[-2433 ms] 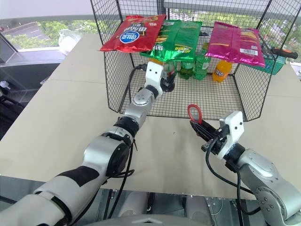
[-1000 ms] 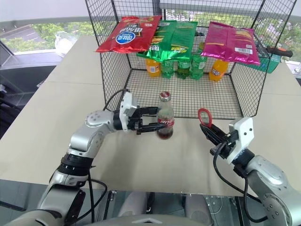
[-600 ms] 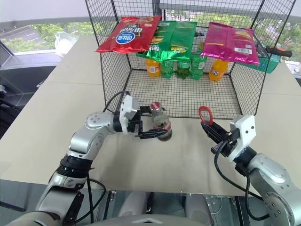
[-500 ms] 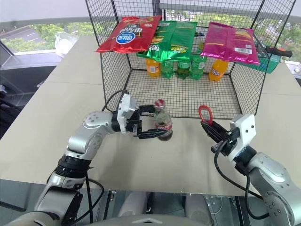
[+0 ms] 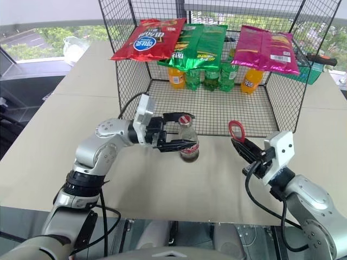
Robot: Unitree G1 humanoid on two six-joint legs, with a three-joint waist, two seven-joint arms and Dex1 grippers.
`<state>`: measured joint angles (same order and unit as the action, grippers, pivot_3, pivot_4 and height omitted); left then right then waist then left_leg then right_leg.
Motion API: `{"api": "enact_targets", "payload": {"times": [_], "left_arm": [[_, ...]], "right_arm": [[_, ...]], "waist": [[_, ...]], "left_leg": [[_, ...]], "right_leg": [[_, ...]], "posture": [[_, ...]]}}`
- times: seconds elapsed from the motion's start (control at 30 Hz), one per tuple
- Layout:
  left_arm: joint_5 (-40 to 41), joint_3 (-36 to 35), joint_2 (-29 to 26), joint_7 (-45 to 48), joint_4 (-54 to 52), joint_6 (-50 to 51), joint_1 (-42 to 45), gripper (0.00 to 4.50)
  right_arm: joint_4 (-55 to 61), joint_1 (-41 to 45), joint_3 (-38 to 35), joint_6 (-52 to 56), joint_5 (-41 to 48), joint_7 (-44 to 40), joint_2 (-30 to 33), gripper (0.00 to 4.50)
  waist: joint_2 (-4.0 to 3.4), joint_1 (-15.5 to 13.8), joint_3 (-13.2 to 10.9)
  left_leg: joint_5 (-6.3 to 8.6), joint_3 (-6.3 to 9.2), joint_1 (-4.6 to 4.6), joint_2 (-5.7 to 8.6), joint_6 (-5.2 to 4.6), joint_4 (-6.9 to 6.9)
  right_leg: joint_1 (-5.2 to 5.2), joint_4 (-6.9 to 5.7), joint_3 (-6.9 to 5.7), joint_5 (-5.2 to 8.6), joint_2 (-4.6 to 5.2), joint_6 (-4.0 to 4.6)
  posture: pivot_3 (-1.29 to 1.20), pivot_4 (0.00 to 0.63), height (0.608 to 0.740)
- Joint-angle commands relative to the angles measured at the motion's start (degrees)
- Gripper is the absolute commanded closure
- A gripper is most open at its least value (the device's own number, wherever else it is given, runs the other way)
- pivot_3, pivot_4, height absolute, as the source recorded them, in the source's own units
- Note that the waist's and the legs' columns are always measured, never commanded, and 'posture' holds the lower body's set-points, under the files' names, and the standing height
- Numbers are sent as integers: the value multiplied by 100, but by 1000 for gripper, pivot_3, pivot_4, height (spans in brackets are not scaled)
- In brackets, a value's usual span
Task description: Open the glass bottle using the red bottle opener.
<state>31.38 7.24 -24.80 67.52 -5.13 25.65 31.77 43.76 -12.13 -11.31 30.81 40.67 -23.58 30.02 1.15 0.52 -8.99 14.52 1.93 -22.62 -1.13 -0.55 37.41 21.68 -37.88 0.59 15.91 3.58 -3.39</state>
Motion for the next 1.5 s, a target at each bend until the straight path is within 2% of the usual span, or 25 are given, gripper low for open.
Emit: {"api": "enact_targets", "payload": {"times": [0.03, 0.07, 0.17, 0.2, 0.23, 0.43, 0.6, 0.9, 1.07, 1.33, 1.5], "left_arm": [[114, 35, 3, 127, -121, 47, 134, 976], [108, 43, -4, 140, -122, 54, 144, 1307], [105, 52, -19, 167, -137, 98, 168, 2767], [105, 56, -23, 172, -141, 110, 172, 3108], [105, 62, -30, 178, -143, 114, 173, 3198], [82, 82, -51, 205, -100, 64, 163, 3311], [-15, 103, -80, 328, 100, -100, 211, 3315], [-49, 123, -89, 423, 184, -102, 308, 3325], [-44, 138, -76, 410, 138, 7, 338, 3330], [127, 48, -260, 382, -171, 397, 263, 3336], [236, -47, -404, 272, -507, 626, 75, 3337]], "right_arm": [[271, -39, 1, -184, -52, -31, -36, 4500], [300, -29, 18, -193, -70, -20, -40, 4500], [419, 127, 189, -249, -259, 25, -32, 4500], [472, 231, 300, -266, -371, 54, -28, 4500], [514, 361, 428, -281, -495, 99, -33, 4500], [569, 902, 1007, -418, -1246, 275, -67, 4500], [96, 1482, 2037, -1403, -3184, 472, 4, 4500], [-756, 1762, 2876, -2942, -5056, 201, 218, 4500], [-1248, 1863, 3258, -3656, -6005, 352, 84, 4500], [-2076, 1406, 3680, -4808, -6806, 637, -84, 4500], [-2738, 1215, 3797, -5261, -7018, 1040, -399, 4500]], "waist": [[0, 4, 0], [0, 5, 0], [0, 5, 0], [0, 7, 0], [-4, 8, 2], [-4, -1, 3], [-4, 15, 3], [-4, 12, 3], [-1, 15, 10], [3, 27, 28], [6, 48, 49]], "left_leg": [[0, 0, 0, 0, 0, 0], [0, 0, 0, 0, 0, 0], [0, 0, 0, 0, 0, 0], [0, 1, 0, 0, 0, 0], [0, 1, 0, 0, 0, 0], [0, 2, 0, 0, 0, 0], [0, -1, 1, 1, 1, 0], [-1, -9, 0, 1, 1, 1], [-1, -11, 5, 1, 1, 0], [0, -11, 32, 0, 1, -3], [0, -25, 76, -8, 0, -35]], "right_leg": [[0, 0, 0, 0, 0, 0], [0, 0, 0, 0, 0, 0], [0, 0, 0, 0, 0, 0], [0, -1, -1, 0, 0, 0], [0, 0, -1, 0, -1, 0], [1, 4, 0, 1, -1, 0], [2, 4, 4, 1, 0, 0], [1, 4, 0, 1, -1, 1], [-2, 2, -3, 1, -2, 1], [-21, 2, 13, 2, -2, 2], [-38, 8, 39, 5, -8, 7]], "posture": [[0, 150, 740], [0, 150, 740], [0, 150, 740], [0, 150, 740], [0, 150, 740], [0, 150, 740], [0, 150, 740], [0, 150, 740], [0, 150, 740], [0, 150, 740], [0, 150, 740]]}}
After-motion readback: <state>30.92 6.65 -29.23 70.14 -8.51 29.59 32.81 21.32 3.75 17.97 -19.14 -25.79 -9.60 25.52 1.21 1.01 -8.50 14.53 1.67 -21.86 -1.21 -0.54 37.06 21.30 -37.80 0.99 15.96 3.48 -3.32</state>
